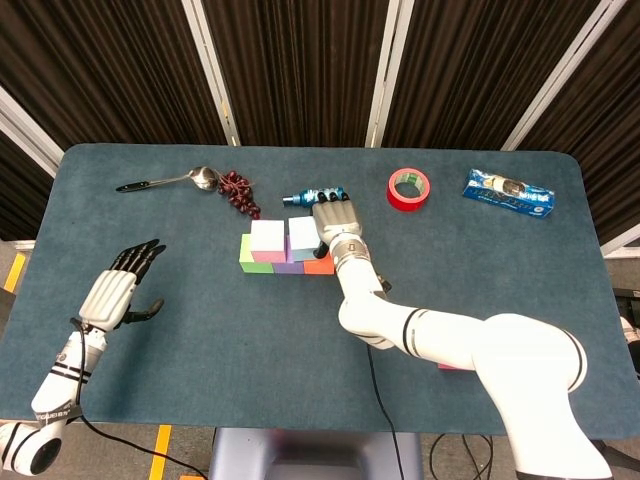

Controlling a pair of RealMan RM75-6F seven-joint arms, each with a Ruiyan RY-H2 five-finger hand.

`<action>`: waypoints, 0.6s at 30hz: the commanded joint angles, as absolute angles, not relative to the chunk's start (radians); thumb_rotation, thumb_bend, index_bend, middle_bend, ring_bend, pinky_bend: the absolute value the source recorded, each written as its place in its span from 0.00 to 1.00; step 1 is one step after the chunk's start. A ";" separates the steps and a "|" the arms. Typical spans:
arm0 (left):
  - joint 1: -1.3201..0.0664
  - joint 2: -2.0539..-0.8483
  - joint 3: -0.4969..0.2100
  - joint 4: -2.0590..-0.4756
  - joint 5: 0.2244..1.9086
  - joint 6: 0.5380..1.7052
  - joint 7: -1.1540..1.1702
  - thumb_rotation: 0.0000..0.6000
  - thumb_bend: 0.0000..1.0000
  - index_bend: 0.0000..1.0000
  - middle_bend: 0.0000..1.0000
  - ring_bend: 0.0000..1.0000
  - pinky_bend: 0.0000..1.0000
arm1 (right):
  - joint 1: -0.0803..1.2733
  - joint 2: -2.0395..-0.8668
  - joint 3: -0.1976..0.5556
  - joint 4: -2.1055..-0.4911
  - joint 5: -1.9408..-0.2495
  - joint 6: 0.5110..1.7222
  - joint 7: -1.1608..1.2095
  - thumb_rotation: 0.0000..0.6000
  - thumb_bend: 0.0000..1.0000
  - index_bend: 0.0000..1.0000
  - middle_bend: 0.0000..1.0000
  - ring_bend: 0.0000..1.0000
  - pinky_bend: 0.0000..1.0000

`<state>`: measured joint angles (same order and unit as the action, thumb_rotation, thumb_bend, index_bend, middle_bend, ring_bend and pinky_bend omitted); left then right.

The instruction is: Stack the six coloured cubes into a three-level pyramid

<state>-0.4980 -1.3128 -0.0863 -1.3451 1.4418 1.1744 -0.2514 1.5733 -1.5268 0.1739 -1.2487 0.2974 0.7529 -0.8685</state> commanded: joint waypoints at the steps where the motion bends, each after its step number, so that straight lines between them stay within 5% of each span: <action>1: -0.496 -1.315 -0.085 -1.340 1.446 1.175 -0.260 1.00 0.35 0.00 0.00 0.02 0.09 | 1.570 -1.534 0.183 -1.244 0.304 0.760 -0.883 1.00 0.34 0.46 0.14 0.00 0.10; 18: -0.491 -1.324 -0.080 -1.315 1.458 1.166 -0.300 1.00 0.35 0.00 0.00 0.02 0.09 | 1.548 -1.573 0.246 -1.214 0.313 0.779 -0.953 1.00 0.34 0.46 0.14 0.00 0.10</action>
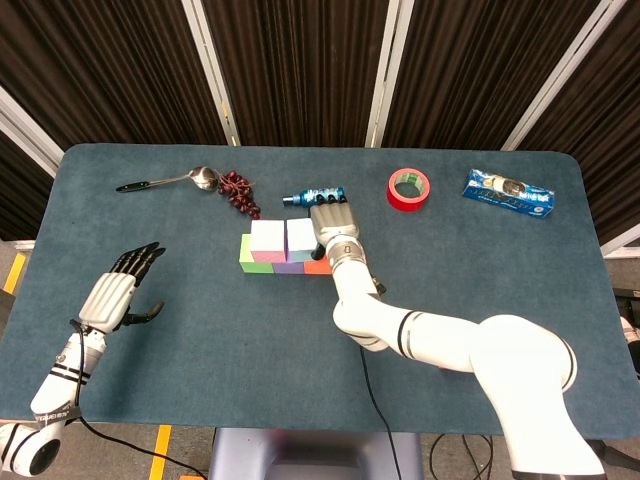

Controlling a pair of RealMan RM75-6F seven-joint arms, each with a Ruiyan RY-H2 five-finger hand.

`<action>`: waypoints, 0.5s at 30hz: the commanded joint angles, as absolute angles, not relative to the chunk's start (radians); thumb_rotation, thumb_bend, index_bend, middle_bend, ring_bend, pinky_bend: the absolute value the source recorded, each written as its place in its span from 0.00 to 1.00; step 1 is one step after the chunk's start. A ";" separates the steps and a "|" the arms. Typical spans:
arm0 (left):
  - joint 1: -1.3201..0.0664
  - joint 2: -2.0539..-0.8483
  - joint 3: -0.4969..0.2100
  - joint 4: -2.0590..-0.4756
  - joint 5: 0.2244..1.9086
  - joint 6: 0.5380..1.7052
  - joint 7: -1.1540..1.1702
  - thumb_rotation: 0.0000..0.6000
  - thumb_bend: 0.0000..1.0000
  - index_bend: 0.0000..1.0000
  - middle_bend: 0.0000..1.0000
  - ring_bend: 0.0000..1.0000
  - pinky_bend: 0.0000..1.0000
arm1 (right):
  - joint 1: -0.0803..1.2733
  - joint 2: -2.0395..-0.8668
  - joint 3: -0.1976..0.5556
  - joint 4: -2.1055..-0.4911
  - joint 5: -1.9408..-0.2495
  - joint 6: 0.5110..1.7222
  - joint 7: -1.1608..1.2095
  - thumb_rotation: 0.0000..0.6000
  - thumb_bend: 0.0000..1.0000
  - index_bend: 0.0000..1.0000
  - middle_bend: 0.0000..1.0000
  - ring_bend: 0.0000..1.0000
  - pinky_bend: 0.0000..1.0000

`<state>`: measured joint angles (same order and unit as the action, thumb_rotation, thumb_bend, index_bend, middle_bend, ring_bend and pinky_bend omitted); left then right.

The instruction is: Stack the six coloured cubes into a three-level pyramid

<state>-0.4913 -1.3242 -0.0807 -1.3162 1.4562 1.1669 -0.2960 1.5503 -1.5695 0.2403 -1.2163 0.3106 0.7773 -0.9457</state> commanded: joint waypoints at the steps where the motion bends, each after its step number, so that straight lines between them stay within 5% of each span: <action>1: -0.491 -1.324 -0.080 -1.315 1.459 1.166 -0.303 1.00 0.35 0.00 0.00 0.02 0.09 | 1.547 -1.575 0.248 -1.212 0.314 0.780 -0.958 1.00 0.34 0.46 0.14 0.00 0.10; 15: -0.489 -1.331 -0.076 -1.293 1.466 1.160 -0.334 1.00 0.35 0.00 0.00 0.02 0.09 | 1.535 -1.604 0.292 -1.187 0.320 0.797 -1.011 1.00 0.34 0.45 0.14 0.00 0.10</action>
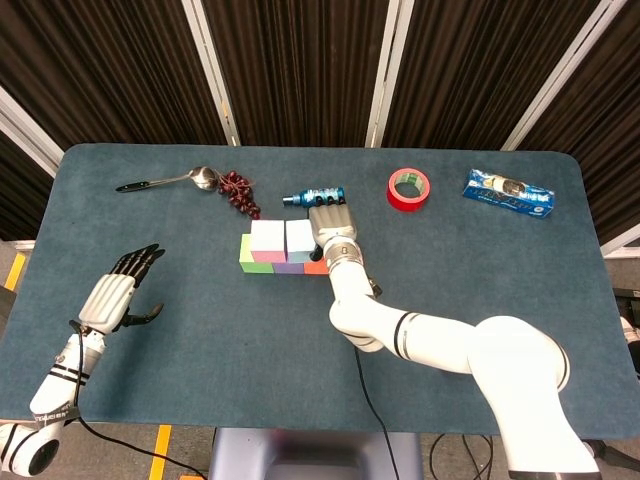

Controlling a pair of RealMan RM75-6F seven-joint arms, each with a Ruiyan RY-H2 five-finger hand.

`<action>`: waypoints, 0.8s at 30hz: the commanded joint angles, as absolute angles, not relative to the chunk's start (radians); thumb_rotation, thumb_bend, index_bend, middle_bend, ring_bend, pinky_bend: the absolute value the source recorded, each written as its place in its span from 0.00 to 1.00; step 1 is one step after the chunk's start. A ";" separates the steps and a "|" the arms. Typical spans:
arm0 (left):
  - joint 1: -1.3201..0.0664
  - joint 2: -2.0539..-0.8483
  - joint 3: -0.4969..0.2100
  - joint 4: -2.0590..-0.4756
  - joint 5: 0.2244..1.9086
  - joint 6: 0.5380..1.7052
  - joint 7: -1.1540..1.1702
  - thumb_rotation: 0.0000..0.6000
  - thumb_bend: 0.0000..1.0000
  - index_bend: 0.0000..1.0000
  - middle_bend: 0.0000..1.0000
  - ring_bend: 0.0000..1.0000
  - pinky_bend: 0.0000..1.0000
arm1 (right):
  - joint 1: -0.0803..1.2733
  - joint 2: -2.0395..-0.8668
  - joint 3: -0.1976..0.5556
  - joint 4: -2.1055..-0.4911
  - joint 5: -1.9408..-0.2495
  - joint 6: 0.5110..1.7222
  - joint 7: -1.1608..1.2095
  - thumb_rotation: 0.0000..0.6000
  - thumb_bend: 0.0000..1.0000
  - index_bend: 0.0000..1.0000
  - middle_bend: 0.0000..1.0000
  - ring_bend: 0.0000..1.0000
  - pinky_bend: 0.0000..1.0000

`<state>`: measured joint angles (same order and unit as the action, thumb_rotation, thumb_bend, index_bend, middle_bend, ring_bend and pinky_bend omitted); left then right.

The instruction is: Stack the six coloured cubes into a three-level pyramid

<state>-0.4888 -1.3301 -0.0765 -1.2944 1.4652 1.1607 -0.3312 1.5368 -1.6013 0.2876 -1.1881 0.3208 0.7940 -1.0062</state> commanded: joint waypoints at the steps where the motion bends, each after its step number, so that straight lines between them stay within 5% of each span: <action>1: -0.489 -1.332 -0.076 -1.292 1.467 1.160 -0.335 1.00 0.35 0.00 0.00 0.02 0.09 | 1.534 -1.605 0.296 -1.186 0.320 0.798 -1.013 1.00 0.34 0.45 0.14 0.00 0.10; 24: -0.485 -1.342 -0.070 -1.267 1.475 1.158 -0.362 1.00 0.35 0.00 0.00 0.02 0.09 | 1.513 -1.628 0.362 -1.174 0.328 0.822 -1.076 1.00 0.34 0.44 0.14 0.00 0.10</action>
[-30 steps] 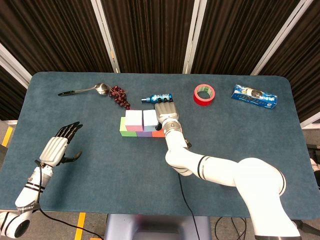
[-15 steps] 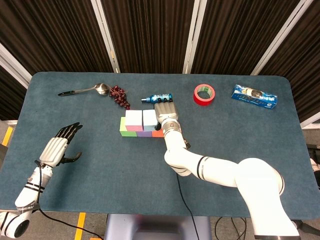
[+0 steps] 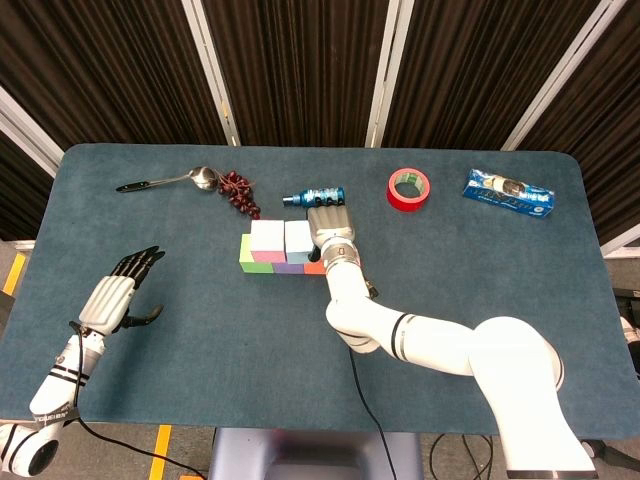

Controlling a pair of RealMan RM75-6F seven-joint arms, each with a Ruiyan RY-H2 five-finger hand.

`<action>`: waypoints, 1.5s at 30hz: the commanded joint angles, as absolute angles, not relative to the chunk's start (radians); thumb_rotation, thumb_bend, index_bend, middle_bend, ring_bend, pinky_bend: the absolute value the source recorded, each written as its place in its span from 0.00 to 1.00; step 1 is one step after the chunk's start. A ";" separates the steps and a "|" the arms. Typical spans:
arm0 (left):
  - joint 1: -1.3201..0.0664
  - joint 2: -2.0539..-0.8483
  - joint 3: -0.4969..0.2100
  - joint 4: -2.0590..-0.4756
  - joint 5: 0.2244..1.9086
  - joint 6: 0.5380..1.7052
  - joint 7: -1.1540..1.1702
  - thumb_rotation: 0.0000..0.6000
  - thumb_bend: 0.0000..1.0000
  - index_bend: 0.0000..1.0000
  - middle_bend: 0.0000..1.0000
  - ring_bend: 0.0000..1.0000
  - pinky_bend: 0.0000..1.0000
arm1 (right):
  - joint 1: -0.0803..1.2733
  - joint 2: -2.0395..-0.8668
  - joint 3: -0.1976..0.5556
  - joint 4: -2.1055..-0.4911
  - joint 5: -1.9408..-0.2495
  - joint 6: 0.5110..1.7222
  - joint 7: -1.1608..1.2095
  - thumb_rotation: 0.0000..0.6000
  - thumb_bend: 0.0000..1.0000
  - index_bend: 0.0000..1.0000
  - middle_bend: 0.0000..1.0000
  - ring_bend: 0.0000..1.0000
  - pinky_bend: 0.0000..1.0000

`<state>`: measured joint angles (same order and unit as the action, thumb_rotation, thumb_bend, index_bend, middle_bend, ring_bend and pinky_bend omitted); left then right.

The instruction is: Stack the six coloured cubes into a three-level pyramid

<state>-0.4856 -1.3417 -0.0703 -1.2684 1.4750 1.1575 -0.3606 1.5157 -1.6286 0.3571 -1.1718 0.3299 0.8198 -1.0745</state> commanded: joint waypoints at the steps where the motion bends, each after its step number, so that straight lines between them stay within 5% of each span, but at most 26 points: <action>1: -0.485 -1.342 -0.070 -1.266 1.476 1.159 -0.362 1.00 0.35 0.00 0.00 0.02 0.09 | 1.512 -1.627 0.365 -1.177 0.326 0.823 -1.076 1.00 0.34 0.44 0.14 0.00 0.10; 45: -0.488 -1.359 -0.066 -1.233 1.479 1.146 -0.391 1.00 0.35 0.00 0.00 0.02 0.09 | 1.489 -1.663 0.437 -1.145 0.323 0.846 -1.154 1.00 0.34 0.43 0.14 0.00 0.07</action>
<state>-0.4876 -1.3592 -0.0656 -1.2327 1.4793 1.1465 -0.3906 1.4893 -1.6627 0.4367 -1.1449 0.3235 0.8461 -1.1536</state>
